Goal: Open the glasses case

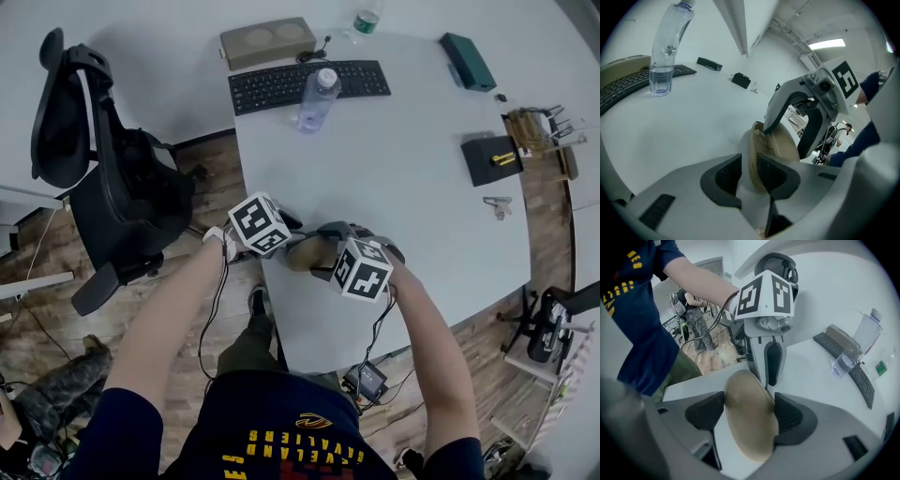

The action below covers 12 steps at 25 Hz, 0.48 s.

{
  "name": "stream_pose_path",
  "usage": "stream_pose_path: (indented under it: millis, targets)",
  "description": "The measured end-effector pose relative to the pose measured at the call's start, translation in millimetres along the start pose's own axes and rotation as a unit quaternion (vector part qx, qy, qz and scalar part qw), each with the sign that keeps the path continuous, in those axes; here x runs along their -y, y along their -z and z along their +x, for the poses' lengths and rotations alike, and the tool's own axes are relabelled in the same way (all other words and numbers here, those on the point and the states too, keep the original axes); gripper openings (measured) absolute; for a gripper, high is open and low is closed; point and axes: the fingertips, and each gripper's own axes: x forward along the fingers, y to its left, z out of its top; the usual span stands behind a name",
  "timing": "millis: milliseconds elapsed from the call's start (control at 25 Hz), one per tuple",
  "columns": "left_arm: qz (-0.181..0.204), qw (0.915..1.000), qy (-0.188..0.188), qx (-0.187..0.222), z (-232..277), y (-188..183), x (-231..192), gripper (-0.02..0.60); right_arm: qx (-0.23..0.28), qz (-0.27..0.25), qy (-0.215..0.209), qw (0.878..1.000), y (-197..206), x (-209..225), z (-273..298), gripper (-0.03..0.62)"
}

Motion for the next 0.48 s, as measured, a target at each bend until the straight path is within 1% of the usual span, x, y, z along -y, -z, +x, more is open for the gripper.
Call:
stream_pose_path:
  millis: [120,240,480]
  targets:
    - [-0.002,1.0,0.002,-0.007,3,1,2,0.114,0.006,0.002,0.007,1.0,0,-2,-5,0.334]
    - [-0.002,0.9999,-0.003,-0.013,3,1,0,0.114,0.013,0.007,0.015,1.0,-1,-6,-12,0.334]
    - [-0.032,0.9995,0.0,-0.002,3,2,0,0.114,0.034,0.022,0.025,0.999,-4,-17,-24,0.334]
